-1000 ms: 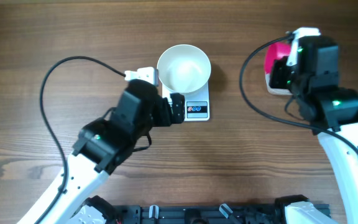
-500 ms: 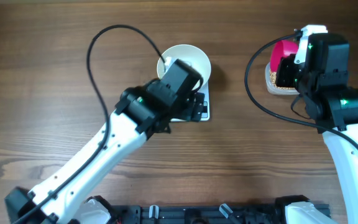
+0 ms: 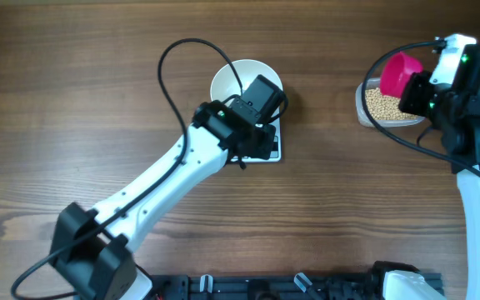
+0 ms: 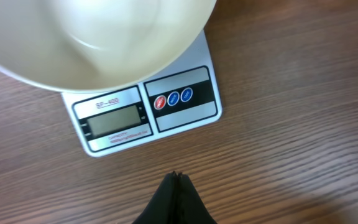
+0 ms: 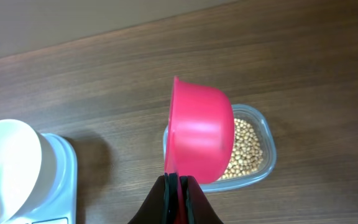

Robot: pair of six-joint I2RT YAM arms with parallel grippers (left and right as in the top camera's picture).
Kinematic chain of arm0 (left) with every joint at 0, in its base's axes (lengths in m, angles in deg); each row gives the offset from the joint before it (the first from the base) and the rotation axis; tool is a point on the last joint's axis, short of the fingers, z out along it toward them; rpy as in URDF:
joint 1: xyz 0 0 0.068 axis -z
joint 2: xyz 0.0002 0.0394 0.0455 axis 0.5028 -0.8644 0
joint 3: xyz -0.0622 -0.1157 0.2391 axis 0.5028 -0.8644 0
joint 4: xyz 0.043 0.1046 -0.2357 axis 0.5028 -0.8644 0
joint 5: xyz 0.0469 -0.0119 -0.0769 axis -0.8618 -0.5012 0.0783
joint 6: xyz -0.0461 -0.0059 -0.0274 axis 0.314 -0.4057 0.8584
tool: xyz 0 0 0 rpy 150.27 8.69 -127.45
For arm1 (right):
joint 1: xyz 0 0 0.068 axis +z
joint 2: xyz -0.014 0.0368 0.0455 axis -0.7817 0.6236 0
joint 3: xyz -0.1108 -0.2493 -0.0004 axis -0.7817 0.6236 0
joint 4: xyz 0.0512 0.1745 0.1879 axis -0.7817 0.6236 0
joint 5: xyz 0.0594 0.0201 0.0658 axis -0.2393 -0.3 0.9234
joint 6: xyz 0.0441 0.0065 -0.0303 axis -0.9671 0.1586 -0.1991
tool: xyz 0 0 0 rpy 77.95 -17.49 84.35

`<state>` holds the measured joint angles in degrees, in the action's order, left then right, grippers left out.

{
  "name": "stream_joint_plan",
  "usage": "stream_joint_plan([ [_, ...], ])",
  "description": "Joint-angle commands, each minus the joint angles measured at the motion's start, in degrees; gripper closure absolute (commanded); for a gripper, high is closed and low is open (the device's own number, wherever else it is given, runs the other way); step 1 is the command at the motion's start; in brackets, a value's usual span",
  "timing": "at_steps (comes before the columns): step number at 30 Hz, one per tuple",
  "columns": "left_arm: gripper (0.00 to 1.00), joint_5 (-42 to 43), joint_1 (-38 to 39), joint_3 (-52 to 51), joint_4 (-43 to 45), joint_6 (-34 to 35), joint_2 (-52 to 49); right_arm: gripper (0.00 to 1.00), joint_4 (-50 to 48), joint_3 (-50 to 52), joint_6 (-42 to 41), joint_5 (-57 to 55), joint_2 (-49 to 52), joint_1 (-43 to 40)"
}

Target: Scoop item into bowl and weigh 150g on scale

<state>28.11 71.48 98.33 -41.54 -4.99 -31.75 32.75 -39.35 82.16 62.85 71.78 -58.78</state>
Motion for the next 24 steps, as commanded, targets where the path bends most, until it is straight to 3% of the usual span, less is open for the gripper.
stream_joint_plan([
  [1, 0.96, 1.99, -0.15, -3.78, 5.35, 0.68, -1.57, 0.96, -0.55, -1.25, 1.66, 2.4, 0.31, -1.05],
  [6, 0.96, -1.66, -0.28, -11.37, 16.35, 0.48, -1.6, 0.96, -1.11, -1.25, 1.64, 2.43, 0.31, -1.05],
  [12, 0.96, -5.09, -0.33, -16.06, 21.57, 0.31, -2.82, 0.96, -1.03, -1.25, 1.49, 2.43, 0.31, -1.03],
  [24, 0.96, -7.89, -0.33, -16.06, 27.74, 0.31, -9.29, 0.96, -1.01, -1.25, 1.49, 2.43, 0.31, -1.03],
])
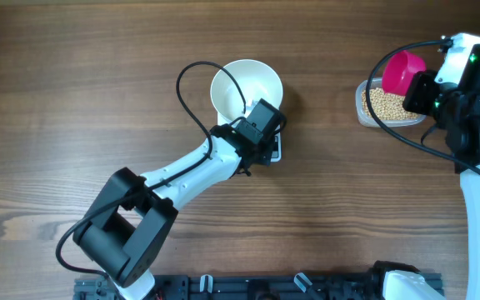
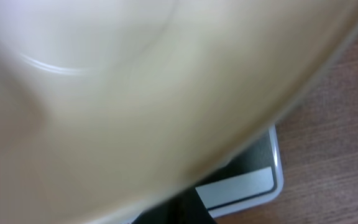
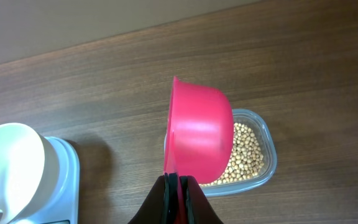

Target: Scoop item into bowl and weigh 150g on scale

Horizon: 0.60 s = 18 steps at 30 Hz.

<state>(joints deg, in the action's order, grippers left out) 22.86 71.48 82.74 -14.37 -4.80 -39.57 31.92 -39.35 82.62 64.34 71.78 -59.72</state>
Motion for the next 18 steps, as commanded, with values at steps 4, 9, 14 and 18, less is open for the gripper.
stream_joint_plan([
  [4, 0.96, -2.62, -0.31, -0.48, 1.6, 0.15, -2.91, 0.96, -0.17, -1.25, 1.03, 0.94, 0.31, -0.09],
  [9, 0.96, -2.62, -0.33, -0.48, 1.84, 0.33, -3.26, 0.96, -0.15, -1.25, 1.01, 0.94, 0.31, -0.09],
  [14, 0.96, -2.43, -0.31, -0.48, 2.23, 0.33, -3.61, 0.96, -0.11, -1.25, 1.01, 0.94, 0.31, -0.09],
  [18, 0.96, -2.43, -0.33, -0.48, 2.47, 0.35, -4.0, 0.96, 0.04, -1.25, 1.03, 0.94, 0.31, -0.09],
])
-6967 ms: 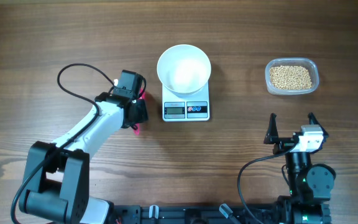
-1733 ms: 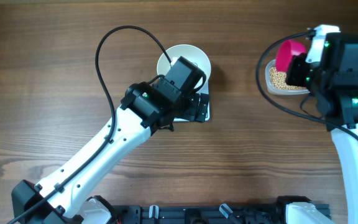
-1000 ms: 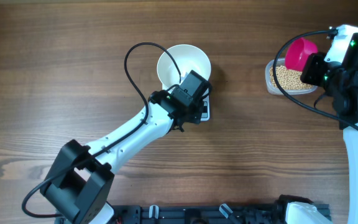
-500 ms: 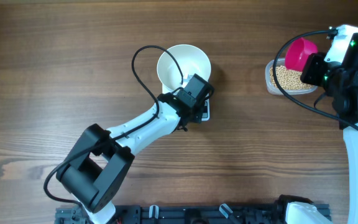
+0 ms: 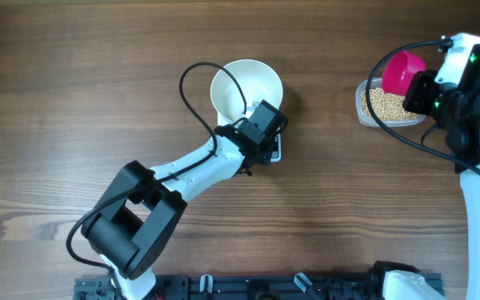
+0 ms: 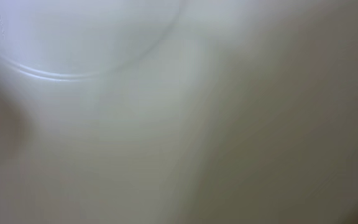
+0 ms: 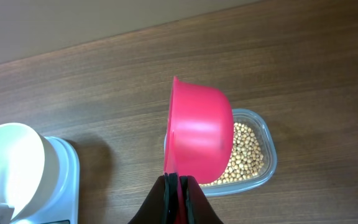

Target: Scoop item into bowl and weigh 150g on scale

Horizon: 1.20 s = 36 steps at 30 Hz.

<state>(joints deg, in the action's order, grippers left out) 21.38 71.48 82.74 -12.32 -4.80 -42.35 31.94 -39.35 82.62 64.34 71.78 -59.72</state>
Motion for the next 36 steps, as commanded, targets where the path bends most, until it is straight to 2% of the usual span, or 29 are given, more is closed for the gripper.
stream_joint_plan([
  [1, 0.96, -0.94, -0.33, -0.48, 0.48, 0.35, -1.29, 0.96, 0.02, -1.25, 1.03, 0.94, 0.31, -0.09],
  [29, 0.96, -0.96, -0.31, -0.76, -0.61, 0.35, -3.06, 0.96, 0.9, -1.25, 1.03, 0.96, 0.31, -0.09],
  [32, 0.96, -0.44, -0.26, -0.13, -4.83, 2.12, 3.17, 0.96, 0.87, -1.25, 1.11, 0.94, 0.31, -0.09],
  [36, 0.96, -0.55, -0.26, -0.13, -7.72, 2.01, 20.9, 0.96, 0.9, -1.25, 1.22, 0.94, 0.31, -0.09],
])
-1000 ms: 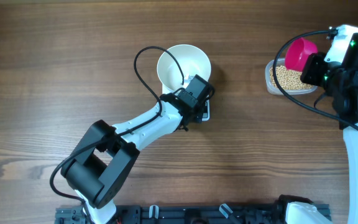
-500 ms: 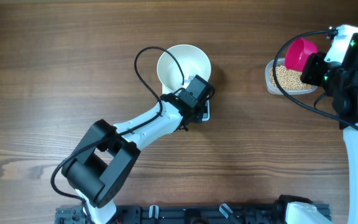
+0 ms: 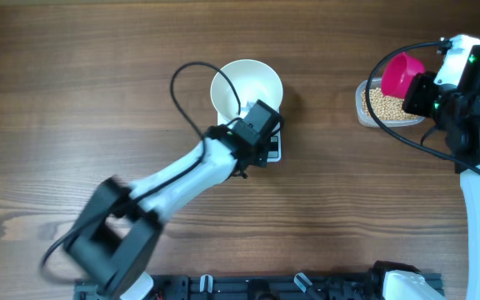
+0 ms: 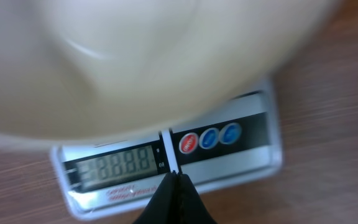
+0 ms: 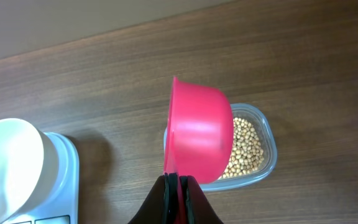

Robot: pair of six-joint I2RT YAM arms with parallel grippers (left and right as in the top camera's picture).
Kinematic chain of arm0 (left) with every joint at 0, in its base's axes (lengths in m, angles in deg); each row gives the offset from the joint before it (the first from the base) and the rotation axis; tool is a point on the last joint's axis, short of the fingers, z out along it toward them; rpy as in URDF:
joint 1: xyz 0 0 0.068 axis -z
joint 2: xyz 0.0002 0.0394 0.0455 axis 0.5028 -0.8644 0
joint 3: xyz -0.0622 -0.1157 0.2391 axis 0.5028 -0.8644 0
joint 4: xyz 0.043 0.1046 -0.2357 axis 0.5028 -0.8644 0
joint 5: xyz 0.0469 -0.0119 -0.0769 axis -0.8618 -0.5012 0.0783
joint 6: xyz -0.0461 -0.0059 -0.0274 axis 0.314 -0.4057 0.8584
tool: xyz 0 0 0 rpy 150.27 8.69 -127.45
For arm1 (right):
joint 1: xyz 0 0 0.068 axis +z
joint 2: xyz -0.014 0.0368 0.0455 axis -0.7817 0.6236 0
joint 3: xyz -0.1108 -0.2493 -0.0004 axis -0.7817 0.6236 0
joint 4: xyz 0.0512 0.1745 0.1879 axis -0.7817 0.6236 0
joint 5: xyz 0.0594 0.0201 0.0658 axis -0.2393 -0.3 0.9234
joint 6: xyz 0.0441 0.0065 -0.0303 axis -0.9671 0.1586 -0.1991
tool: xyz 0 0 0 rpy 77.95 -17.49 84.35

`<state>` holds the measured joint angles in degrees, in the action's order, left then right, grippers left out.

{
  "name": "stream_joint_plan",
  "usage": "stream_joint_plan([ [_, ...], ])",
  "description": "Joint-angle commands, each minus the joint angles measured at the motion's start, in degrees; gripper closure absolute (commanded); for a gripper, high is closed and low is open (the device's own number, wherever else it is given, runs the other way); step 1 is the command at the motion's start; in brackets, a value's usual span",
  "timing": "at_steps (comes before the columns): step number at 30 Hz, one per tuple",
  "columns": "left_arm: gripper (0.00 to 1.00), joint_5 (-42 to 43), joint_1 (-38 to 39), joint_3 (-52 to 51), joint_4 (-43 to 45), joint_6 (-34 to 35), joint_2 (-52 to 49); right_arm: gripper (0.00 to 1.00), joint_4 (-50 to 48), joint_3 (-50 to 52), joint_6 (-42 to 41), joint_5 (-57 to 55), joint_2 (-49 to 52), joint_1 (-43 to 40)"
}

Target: Scoop item into bowl and weigh 150g on scale

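A white bowl (image 3: 246, 86) stands on a silver kitchen scale (image 4: 261, 163), whose display (image 4: 114, 164) is lit with digits. My left gripper (image 4: 178, 176) is shut and empty, its tips just above the scale's front panel between the display and the coloured buttons (image 4: 209, 138). At the far right my right gripper (image 5: 179, 178) is shut on the handle of a pink scoop (image 5: 197, 137). The scoop hangs tilted above a clear container of soybeans (image 5: 248, 146); whether it holds beans is hidden.
The left arm's black cable (image 3: 192, 79) loops over the table left of the bowl. The soybean container (image 3: 387, 106) sits near the table's right edge, well apart from the scale. Bare wooden table (image 3: 98, 100) surrounds both.
The left wrist view was filled by the bowl's wall; now the left gripper sits farther back over the scale's panel and the display shows digits. The right gripper and scoop have not moved.
At first my shut left gripper hung in front of the scale, whose display was blank. Then it was close in under the bowl at the panel, closer still a moment later. Now it is back and the display is lit. The right gripper held the scoop over the beans throughout.
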<state>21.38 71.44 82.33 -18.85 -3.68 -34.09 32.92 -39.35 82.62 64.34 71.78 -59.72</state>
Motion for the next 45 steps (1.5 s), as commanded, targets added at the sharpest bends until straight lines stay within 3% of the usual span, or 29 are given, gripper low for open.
stream_joint_plan([
  [1, 0.96, -0.96, -0.26, 0.28, -2.62, 0.66, 16.59, 0.96, -0.07, -1.25, 1.2, 0.94, 0.31, -0.09],
  [4, 0.96, -6.23, -0.28, 0.28, -13.09, 0.5, 25.46, 0.96, -0.02, -1.25, 1.25, 0.96, 0.31, -0.09],
  [7, 0.96, -6.47, -0.26, 0.28, -24.63, 0.48, 26.97, 0.96, 0.39, -1.25, 1.25, 0.94, 0.31, -0.09],
  [9, 0.96, -5.22, -0.26, 0.28, -27.21, 0.52, 26.88, 0.96, 0.76, -1.25, 1.22, 0.94, 0.31, -0.09],
  [10, 0.87, -5.2, -0.26, 0.28, -27.32, 0.57, 26.91, 0.96, 1.03, -1.25, 1.22, 0.94, 0.31, -0.09],
  [11, 0.37, -5.22, -0.26, 0.28, -27.28, 0.74, 26.88, 0.96, 1.44, -1.25, 1.22, 0.96, 0.31, -0.09],
  [12, 0.0, -5.27, -0.28, 0.28, -27.28, 0.72, 26.88, 0.96, 1.9, -1.25, 1.2, 0.94, 0.31, -0.09],
  [18, 0.0, -5.22, -0.22, 0.28, -27.23, 0.72, 26.88, 0.96, 2.36, -1.25, 2.12, 0.98, 0.33, 0.0],
  [22, 0.0, -5.22, -0.22, 0.26, -27.23, 0.72, 26.88, 0.96, -1.27, -1.25, 9.88, 5.05, 1.07, 0.24],
  [24, 0.0, -5.22, -0.22, 0.28, -27.23, 0.72, 26.88, 0.96, -4.24, -1.25, 19.15, 11.85, 2.54, 0.24],
  [26, 0.0, -5.22, -0.22, 0.28, -27.23, 0.72, 26.88, 0.96, -4.59, -1.25, 19.12, 14.21, 3.19, 0.24],
  [28, 0.0, -5.22, -0.22, 0.28, -27.23, 0.72, 26.88, 0.96, -8.68, -1.25, 17.68, 13.53, 3.72, 0.24],
  [31, 0.0, -5.22, -0.22, 0.28, -27.23, 0.72, 26.88, 0.96, -22.36, -1.25, 18.03, 14.78, 3.87, 0.17],
  [33, 0.0, -5.22, -0.22, 0.26, -27.23, 0.72, 26.88, 0.96, -24.72, -1.25, 21.46, 19.63, 4.39, 0.17],
  [39, 0.0, -5.22, -0.22, 0.28, -27.23, 0.72, 26.88, 0.96, -19.8, -1.27, 24.96, 20.87, 5.66, -0.42],
  [42, 0.0, -5.22, -0.22, 0.28, -27.23, 0.72, 26.88, 0.96, -12.52, -1.92, 24.96, 20.76, 5.55, -0.96],
  [45, 0.0, -5.22, -0.22, 0.28, -27.23, 0.72, 26.88, 0.96, -7.43, -2.4, 19.28, 11.3, 5.05, -0.94],
])
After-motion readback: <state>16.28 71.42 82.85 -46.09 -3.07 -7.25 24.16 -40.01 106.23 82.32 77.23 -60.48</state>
